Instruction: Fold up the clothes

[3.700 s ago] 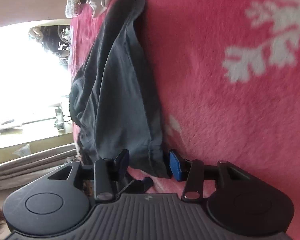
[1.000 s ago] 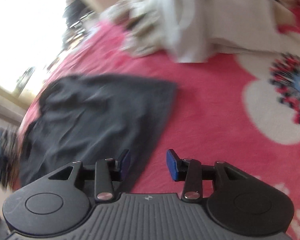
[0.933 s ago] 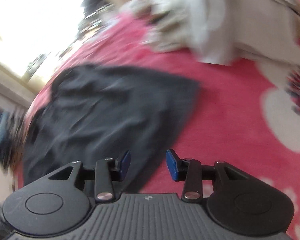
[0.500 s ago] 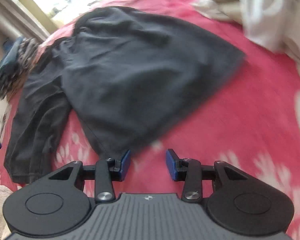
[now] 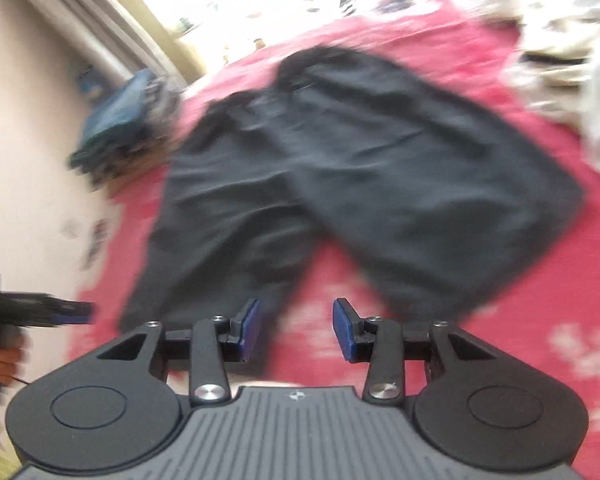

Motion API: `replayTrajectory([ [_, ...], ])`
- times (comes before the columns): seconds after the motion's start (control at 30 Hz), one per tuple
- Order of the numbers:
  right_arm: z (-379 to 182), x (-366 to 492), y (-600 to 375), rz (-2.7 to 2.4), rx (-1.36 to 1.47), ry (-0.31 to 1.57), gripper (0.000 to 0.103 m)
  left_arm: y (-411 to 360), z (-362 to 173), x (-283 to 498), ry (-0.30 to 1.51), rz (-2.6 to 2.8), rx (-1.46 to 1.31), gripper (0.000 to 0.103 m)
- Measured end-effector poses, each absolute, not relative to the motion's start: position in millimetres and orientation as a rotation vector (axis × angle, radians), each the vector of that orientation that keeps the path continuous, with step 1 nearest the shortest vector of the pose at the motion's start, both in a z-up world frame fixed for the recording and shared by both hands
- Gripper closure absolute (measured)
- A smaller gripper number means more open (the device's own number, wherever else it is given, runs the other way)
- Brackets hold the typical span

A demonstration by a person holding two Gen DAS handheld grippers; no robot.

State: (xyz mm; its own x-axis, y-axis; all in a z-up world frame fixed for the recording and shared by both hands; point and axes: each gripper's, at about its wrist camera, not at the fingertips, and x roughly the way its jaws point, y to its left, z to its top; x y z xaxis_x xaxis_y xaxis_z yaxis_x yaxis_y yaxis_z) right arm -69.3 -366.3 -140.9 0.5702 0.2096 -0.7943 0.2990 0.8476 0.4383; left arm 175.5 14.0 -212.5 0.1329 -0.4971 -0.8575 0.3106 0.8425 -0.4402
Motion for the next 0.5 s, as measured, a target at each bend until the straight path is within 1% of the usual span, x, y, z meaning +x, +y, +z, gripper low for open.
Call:
replayTrajectory([
  [0.13,-160,-32,-337,0.013,0.672,1.094,0.06,19,-224,173,1.314,-0.594,-0.153,0.043],
  [0.23,-166,-14,-308,0.05,0.58,1.131,0.06,19,-226,172,1.267,-0.621,-0.097,0.043],
  [0.37,-156,3,-261,0.136,0.361,1.083,0.06,19,-229,171,1.229,-0.67,-0.051,0.043],
  [0.5,-146,45,-238,0.177,0.264,0.995,0.06,13,-229,174,1.173,-0.7,-0.009,0.043],
])
